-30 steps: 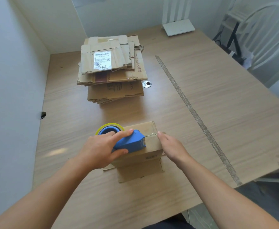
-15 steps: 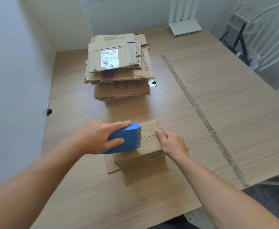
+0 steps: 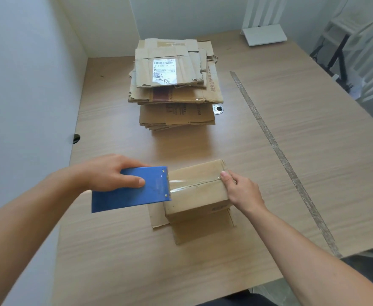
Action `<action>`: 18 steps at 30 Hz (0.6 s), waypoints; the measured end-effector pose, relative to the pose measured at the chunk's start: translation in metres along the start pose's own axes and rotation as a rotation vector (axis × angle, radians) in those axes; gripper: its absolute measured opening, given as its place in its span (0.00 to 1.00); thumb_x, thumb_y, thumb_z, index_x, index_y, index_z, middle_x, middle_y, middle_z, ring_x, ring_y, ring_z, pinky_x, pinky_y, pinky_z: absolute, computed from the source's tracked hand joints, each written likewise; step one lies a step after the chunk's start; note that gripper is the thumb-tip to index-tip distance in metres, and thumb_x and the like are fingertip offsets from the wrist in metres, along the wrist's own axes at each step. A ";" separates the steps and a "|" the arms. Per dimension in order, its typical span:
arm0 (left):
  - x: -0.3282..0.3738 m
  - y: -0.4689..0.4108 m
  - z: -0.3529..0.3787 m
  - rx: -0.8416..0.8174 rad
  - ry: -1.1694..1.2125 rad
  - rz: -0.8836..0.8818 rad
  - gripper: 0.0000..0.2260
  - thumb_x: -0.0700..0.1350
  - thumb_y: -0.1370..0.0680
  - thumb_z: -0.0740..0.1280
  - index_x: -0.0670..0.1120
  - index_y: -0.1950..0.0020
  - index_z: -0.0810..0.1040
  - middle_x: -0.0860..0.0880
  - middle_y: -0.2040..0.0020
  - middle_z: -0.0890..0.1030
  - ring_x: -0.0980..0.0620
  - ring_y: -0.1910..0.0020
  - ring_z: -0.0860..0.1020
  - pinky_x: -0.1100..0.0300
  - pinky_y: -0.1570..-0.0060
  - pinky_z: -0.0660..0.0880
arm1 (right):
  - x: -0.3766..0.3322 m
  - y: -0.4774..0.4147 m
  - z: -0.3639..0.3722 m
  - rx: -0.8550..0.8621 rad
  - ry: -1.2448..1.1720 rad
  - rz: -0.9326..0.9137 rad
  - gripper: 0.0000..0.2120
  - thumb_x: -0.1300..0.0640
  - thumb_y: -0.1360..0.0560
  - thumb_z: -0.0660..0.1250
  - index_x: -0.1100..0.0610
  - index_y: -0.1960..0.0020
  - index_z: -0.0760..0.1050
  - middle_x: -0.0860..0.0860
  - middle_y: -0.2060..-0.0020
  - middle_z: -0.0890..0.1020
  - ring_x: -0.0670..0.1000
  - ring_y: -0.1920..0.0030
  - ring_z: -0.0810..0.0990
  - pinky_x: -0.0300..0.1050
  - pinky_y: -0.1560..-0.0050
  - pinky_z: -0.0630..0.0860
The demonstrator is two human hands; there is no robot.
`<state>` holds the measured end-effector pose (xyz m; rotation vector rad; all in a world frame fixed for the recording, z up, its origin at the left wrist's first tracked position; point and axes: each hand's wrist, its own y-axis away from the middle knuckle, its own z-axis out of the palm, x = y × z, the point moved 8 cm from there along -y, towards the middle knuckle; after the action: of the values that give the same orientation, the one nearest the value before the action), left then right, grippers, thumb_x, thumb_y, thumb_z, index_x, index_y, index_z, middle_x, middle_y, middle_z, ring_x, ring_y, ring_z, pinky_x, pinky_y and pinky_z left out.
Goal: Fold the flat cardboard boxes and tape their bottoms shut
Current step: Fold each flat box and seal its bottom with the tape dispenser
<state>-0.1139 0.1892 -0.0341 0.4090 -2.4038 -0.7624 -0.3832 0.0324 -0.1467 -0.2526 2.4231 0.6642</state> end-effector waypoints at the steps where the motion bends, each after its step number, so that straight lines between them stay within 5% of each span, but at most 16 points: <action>1: -0.007 0.004 0.001 -0.014 0.025 -0.017 0.15 0.64 0.31 0.63 0.70 0.44 0.77 0.63 0.51 0.83 0.63 0.52 0.80 0.54 0.45 0.76 | -0.001 -0.001 0.001 0.004 0.005 -0.007 0.33 0.24 0.34 0.42 0.37 0.43 0.75 0.51 0.48 0.83 0.61 0.43 0.77 0.58 0.44 0.75; 6: -0.034 0.018 0.006 -0.071 0.129 -0.058 0.18 0.65 0.31 0.65 0.66 0.42 0.79 0.61 0.48 0.83 0.58 0.48 0.81 0.48 0.40 0.75 | 0.004 -0.006 0.004 0.010 0.002 -0.018 0.38 0.23 0.33 0.43 0.42 0.40 0.77 0.52 0.45 0.83 0.61 0.40 0.77 0.55 0.43 0.75; 11: -0.064 0.029 0.008 -0.065 0.205 -0.129 0.08 0.51 0.21 0.68 0.59 0.43 0.82 0.56 0.51 0.85 0.55 0.51 0.83 0.53 0.44 0.77 | 0.003 -0.006 0.002 0.006 -0.049 -0.059 0.20 0.38 0.18 0.55 0.46 0.41 0.81 0.52 0.44 0.84 0.58 0.39 0.77 0.45 0.51 0.66; 18: -0.097 0.032 0.024 -0.107 0.197 -0.199 0.07 0.53 0.21 0.68 0.62 0.45 0.82 0.57 0.52 0.85 0.56 0.52 0.83 0.55 0.46 0.77 | -0.001 -0.002 0.002 -0.008 -0.070 -0.064 0.19 0.40 0.18 0.56 0.45 0.37 0.80 0.51 0.40 0.82 0.56 0.35 0.75 0.42 0.48 0.65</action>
<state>-0.0560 0.2674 -0.0733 0.6555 -2.1506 -0.8892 -0.3805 0.0317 -0.1489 -0.3034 2.3362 0.6436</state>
